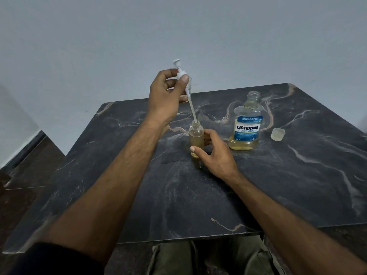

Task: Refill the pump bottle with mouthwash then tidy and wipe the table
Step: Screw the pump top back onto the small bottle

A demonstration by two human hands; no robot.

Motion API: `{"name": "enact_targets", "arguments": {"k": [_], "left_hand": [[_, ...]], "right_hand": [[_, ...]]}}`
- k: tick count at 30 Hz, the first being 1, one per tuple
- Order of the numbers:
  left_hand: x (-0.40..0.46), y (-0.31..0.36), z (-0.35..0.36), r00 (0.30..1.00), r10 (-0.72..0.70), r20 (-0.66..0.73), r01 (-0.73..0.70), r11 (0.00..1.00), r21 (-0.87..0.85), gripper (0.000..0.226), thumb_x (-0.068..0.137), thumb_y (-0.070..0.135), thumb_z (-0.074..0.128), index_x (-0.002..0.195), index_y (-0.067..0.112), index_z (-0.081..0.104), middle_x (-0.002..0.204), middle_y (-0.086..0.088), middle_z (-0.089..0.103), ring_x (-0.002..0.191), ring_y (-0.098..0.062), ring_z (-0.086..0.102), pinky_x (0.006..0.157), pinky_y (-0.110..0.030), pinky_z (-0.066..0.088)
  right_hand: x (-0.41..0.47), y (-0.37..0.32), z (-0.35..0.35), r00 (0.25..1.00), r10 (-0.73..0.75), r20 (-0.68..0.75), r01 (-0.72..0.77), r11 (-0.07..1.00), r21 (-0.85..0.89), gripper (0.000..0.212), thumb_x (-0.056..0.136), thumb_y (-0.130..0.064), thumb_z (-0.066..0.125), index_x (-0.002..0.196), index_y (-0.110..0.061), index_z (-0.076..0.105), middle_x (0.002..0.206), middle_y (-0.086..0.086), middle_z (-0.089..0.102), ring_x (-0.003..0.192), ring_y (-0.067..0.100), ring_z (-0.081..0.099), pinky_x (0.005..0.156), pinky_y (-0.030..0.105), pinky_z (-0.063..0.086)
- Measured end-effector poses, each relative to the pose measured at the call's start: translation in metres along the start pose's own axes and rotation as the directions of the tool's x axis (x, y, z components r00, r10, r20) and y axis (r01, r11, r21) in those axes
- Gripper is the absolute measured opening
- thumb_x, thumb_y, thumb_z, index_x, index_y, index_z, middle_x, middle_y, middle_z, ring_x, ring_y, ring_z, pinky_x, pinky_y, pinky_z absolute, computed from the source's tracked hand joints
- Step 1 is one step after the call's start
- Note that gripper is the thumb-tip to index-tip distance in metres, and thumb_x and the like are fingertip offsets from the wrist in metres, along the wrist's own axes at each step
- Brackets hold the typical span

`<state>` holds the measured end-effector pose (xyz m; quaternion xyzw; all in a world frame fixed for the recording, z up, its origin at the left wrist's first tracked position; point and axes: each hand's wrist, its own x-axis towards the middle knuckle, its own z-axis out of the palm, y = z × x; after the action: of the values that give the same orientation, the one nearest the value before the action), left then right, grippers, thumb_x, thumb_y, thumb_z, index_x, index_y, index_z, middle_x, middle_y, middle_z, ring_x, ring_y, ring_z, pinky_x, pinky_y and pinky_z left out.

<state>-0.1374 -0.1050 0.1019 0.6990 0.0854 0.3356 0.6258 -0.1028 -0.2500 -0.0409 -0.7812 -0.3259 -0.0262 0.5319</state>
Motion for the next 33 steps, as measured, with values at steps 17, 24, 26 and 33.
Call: {"name": "enact_targets", "arguments": {"k": [17, 24, 26, 33], "left_hand": [[-0.046, -0.055, -0.001, 0.988, 0.038, 0.152, -0.081, 0.954, 0.290, 0.024, 0.088, 0.021, 0.071, 0.109, 0.018, 0.062, 0.101, 0.004, 0.066, 0.091, -0.003, 0.060, 0.081, -0.014, 0.050], [-0.052, -0.063, -0.004, 0.987, 0.006, 0.158, -0.049, 0.961, 0.273, 0.026, 0.090, 0.017, 0.069, 0.115, 0.014, 0.065, 0.104, 0.005, 0.069, 0.094, -0.004, 0.063, 0.086, -0.020, 0.052], [-0.052, -0.063, -0.005, 0.985, 0.001, 0.171, -0.049, 0.960, 0.277, 0.028, 0.091, 0.017, 0.066, 0.119, 0.013, 0.065, 0.109, 0.004, 0.070, 0.099, -0.008, 0.064, 0.090, -0.023, 0.052], [-0.052, -0.064, -0.011, 0.964, -0.030, 0.266, -0.043, 0.963, 0.266, 0.036, 0.092, 0.003, 0.060, 0.123, 0.021, 0.058, 0.111, 0.013, 0.064, 0.101, 0.001, 0.060, 0.094, -0.022, 0.048]], "right_hand": [[0.000, 0.000, 0.001, 0.999, -0.036, -0.006, 0.036, 0.999, -0.004, 0.052, 0.086, -0.034, 0.073, 0.130, -0.019, 0.049, 0.120, -0.005, 0.062, 0.103, 0.004, 0.058, 0.077, 0.006, 0.045], [0.000, -0.001, 0.001, 0.999, -0.041, -0.005, 0.041, 0.999, -0.007, 0.051, 0.086, -0.033, 0.073, 0.129, -0.019, 0.049, 0.114, -0.011, 0.058, 0.097, -0.008, 0.053, 0.077, 0.000, 0.041], [0.001, 0.000, 0.002, 0.999, -0.041, -0.007, 0.041, 0.999, -0.005, 0.051, 0.086, -0.033, 0.073, 0.129, -0.019, 0.049, 0.114, -0.011, 0.058, 0.097, -0.008, 0.053, 0.077, 0.000, 0.041], [0.001, 0.002, 0.002, 0.999, -0.045, -0.016, 0.045, 0.999, 0.006, 0.051, 0.085, -0.033, 0.074, 0.129, -0.021, 0.050, 0.113, -0.008, 0.063, 0.099, 0.000, 0.058, 0.078, 0.009, 0.047]]}}
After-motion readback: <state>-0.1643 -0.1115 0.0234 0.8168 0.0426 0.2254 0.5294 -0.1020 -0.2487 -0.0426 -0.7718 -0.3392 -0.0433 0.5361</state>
